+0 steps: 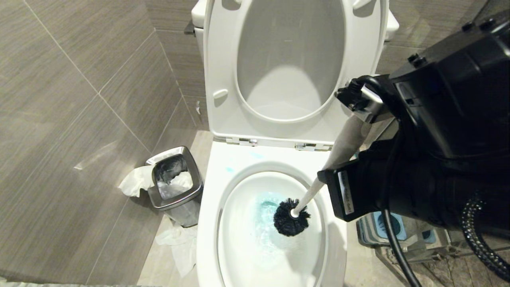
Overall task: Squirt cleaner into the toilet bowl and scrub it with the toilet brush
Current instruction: Scrub the toilet bowl, then put the toilet brush back
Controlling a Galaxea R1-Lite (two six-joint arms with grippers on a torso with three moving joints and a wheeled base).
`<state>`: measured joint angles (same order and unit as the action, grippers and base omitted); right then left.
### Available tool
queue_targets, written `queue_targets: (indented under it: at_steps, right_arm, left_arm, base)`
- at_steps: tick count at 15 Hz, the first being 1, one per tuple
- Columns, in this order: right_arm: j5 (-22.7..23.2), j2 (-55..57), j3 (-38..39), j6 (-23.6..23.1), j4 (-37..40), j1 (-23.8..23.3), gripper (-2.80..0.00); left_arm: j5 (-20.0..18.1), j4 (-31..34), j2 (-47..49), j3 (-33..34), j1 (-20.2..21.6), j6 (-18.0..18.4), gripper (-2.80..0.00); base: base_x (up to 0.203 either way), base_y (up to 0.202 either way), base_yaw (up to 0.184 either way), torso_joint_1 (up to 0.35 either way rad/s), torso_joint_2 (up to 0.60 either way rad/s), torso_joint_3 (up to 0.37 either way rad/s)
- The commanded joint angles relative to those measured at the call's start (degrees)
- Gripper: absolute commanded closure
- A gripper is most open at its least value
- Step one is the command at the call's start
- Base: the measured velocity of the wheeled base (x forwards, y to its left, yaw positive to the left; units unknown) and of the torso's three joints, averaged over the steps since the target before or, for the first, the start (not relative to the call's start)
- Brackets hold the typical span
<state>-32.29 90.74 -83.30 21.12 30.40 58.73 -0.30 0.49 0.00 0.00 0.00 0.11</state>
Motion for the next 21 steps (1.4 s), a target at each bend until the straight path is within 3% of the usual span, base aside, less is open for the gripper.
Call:
queue_targets:
  at_steps: [1, 6, 10, 17, 21]
  right_arm:
    - [-0.14, -0.21, -0.02, 0.15, 0.01, -0.02, 0.00]
    - [-0.16, -1.93, -1.62, -0.84, 0.89, -0.06, 0.00]
    - [0.38, -4.21, -9.49, -1.70, 13.34, -2.05, 0.00]
    - [0.07, -3.39, -27.74, -1.78, 32.21, -13.52, 0.00]
    - [-0.67, -4.45, -30.12, -3.29, 37.22, -24.19, 0.00]
  left_arm:
    - [0.03, -0.05, 0.00, 0.17, -0.01, -0.02, 0.00]
    - [-0.05, -0.05, 0.00, 0.09, 0.00, -0.02, 0.00]
    - [-0.05, 0.03, 0.06, 0.14, -0.08, 0.02, 0.00]
    - [-0.04, 0.04, 0.09, 0.18, 0.00, 0.02, 0.00]
    - [0.04, 0.04, 0.04, 0.15, 0.00, -0.02, 0.00]
  base:
    - [0.000, 0.000, 0.000, 0.000, 0.00, 0.000]
    - [0.000, 0.000, 0.000, 0.000, 0.00, 0.000]
    - [0.000, 0.000, 0.000, 0.000, 0.00, 0.000]
    - [0.000, 0.000, 0.000, 0.000, 0.00, 0.000]
    - [0.000, 0.000, 0.000, 0.000, 0.00, 0.000]
